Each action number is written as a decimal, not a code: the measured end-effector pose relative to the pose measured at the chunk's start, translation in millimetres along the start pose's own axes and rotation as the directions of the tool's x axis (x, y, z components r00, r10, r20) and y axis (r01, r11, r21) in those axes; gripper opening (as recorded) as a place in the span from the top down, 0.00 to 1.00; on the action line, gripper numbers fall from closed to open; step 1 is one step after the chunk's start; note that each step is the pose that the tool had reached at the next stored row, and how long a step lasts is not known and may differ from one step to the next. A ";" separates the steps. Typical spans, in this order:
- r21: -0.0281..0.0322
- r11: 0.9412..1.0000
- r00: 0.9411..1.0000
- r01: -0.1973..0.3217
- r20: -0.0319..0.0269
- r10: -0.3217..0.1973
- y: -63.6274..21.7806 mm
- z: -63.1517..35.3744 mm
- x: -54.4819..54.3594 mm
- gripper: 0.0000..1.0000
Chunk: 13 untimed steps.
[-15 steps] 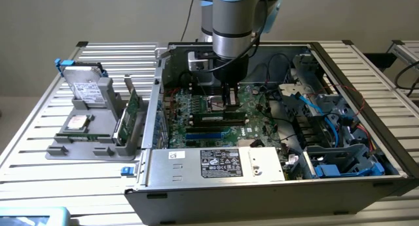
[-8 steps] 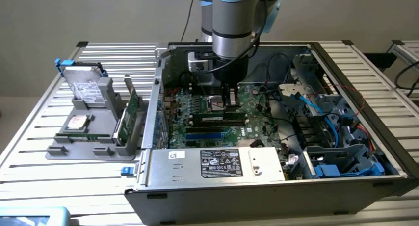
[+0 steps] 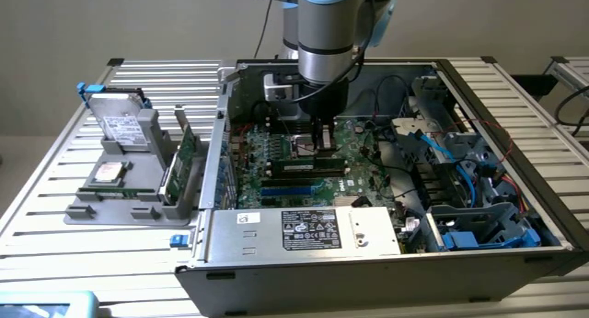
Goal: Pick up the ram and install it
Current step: 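Insert the ram into the slot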
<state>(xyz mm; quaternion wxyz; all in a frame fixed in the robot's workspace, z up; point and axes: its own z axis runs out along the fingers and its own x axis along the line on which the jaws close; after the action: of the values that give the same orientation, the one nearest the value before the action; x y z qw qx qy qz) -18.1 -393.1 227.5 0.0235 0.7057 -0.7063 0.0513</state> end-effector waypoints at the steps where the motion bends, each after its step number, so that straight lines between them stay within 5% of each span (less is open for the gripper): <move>1: 0.000 1.000 1.000 0.000 0.000 0.000 0.1 0.1 0.0 0.87; 13: 0.007 1.000 1.000 -0.002 0.000 0.002 1.2 1.6 -0.2 0.87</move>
<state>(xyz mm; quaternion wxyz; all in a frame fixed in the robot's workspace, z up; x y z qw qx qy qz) -19.2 -393.0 225.9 0.0211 0.7051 -0.7067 0.0537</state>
